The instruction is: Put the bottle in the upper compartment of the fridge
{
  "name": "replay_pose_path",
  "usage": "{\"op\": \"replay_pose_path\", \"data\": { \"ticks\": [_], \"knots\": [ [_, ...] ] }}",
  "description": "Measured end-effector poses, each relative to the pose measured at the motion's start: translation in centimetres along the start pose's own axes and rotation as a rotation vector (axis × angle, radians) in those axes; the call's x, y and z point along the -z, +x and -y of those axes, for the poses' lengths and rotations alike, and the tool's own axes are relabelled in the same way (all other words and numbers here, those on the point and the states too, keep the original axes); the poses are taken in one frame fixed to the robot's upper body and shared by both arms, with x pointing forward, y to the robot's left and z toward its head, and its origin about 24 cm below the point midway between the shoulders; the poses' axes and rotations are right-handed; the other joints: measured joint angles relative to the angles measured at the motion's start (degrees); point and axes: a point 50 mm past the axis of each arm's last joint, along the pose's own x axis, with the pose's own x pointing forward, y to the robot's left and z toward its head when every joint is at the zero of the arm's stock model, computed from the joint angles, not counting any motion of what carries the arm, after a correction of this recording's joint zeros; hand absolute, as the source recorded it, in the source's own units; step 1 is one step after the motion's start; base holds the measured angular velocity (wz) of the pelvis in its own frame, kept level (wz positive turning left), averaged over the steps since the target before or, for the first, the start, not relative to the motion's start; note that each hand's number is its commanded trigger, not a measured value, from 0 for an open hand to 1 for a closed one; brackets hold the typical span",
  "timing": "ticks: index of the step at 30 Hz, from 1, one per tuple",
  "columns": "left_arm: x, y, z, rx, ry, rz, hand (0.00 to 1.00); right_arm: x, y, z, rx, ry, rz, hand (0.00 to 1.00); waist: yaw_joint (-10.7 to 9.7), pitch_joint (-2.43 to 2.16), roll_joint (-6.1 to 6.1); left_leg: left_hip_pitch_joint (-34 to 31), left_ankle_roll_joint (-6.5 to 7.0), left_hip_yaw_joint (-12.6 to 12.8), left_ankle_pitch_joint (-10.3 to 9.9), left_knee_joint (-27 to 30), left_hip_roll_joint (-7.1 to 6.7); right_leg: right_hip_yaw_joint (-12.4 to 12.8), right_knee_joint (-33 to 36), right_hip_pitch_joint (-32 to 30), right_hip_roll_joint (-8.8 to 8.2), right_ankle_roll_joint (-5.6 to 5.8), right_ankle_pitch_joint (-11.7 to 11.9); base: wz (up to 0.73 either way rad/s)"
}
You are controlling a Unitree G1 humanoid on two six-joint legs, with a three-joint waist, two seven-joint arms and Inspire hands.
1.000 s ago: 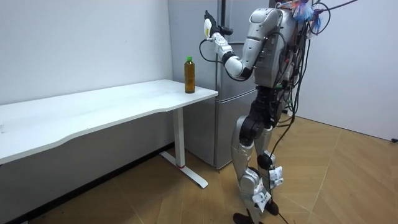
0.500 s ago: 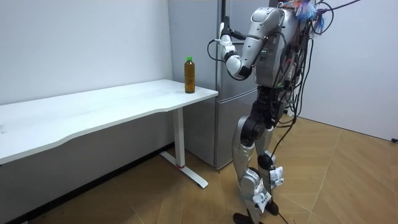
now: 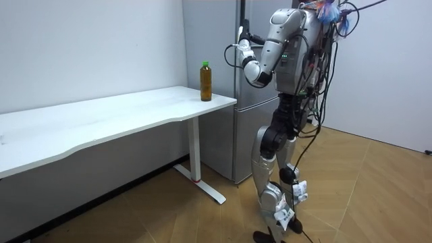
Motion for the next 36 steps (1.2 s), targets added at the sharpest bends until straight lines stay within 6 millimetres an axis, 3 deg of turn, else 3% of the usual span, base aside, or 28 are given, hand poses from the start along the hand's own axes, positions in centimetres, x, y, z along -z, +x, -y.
{"op": "replay_pose_path", "data": {
  "ticks": [6, 12, 19, 22, 24, 25, 26, 27, 36],
  "knots": [
    [0.0, -0.3, -0.6, -0.046, 0.006, 0.003, 1.0, -0.1, 0.1, -0.2, -0.005, -0.01, -0.006, 0.0, 0.3, 0.02, -0.47, -0.2, 0.0, 0.0, 0.0, 0.0, -0.12, -0.2, -0.1, -0.1, 0.0, 0.03, 0.0, 0.02],
    [1.1, 0.1, 1.0, 0.048, -0.034, -0.05, 1.0, -0.3, 0.1, -0.4, -0.012, -0.025, -0.002, 0.0, 0.0, -0.14, -0.2, -0.4, 0.0, 0.0, 0.0, 0.0, -0.1, -0.2, 0.1, 0.0, 0.04, 0.04, 0.1, 0.0],
    [2.1, 0.1, 2.5, 0.184, -0.05, -0.123, 0.93, -0.6, 0.1, -0.3, -0.011, -0.032, 0.004, 0.0, -1.4, 0.06, 0.75, -0.2, 0.0, 0.2, 0.0, -0.1, 0.05, 0.0, 0.2, 0.0, 0.11, -0.04, 0.2, -0.03],
    [2.2, 0.0, 2.6, 0.208, -0.048, -0.131, 0.78, -0.6, 0.1, -0.3, -0.013, -0.033, 0.007, 0.0, -1.3, 0.07, 0.78, -0.1, 0.0, 0.5, 0.0, -0.1, 0.14, 0.0, 0.2, -0.4, 0.08, -0.14, 0.2, -0.03],
    [2.2, 0.0, 2.7, 0.212, -0.047, -0.131, 0.56, -0.7, 0.1, -0.3, -0.013, -0.033, 0.008, 0.0, -1.3, 0.07, 0.78, -0.1, -0.01, 0.7, 0.0, -0.1, 0.15, 0.1, 0.1, -0.4, 0.02, -0.15, 0.2, 0.0],
    [2.2, 0.0, 2.7, 0.215, -0.046, -0.131, 0.51, -0.7, 0.1, -0.3, -0.013, -0.034, 0.008, 0.0, -1.3, 0.06, 0.76, -0.1, -0.01, 0.7, 0.0, -0.1, 0.13, 0.2, 0.0, -0.4, 0.01, -0.14, 0.2, -0.03],
    [2.2, 0.0, 2.7, 0.219, -0.044, -0.132, 0.05, -0.7, 0.1, -0.3, -0.014, -0.033, 0.007, 0.0, -1.2, 0.05, 0.74, -0.1, 0.0, 0.8, 0.0, 0.0, 0.13, 0.2, 0.0, -0.4, 0.03, -0.14, 0.2, -0.04],
    [2.2, 0.0, 2.7, 0.223, -0.043, -0.132, 0.0, -0.7, 0.1, -0.3, -0.014, -0.033, 0.007, 0.0, -1.2, 0.05, 0.73, -0.1, 0.0, 0.9, 0.0, 0.0, 0.13, 0.3, 0.0, -0.4, 0.05, -0.14, 0.2, -0.06],
    [2.3, 0.0, 2.9, 0.241, -0.029, -0.139, 0.0, -0.7, 0.1, -0.3, -0.015, -0.032, 0.008, 0.0, -1.3, 0.01, 0.68, 0.3, -0.01, 1.4, 0.0, -0.5, 0.55, 0.8, 0.1, -0.4, 0.18, -0.14, 0.2, -0.03]
  ]
}}
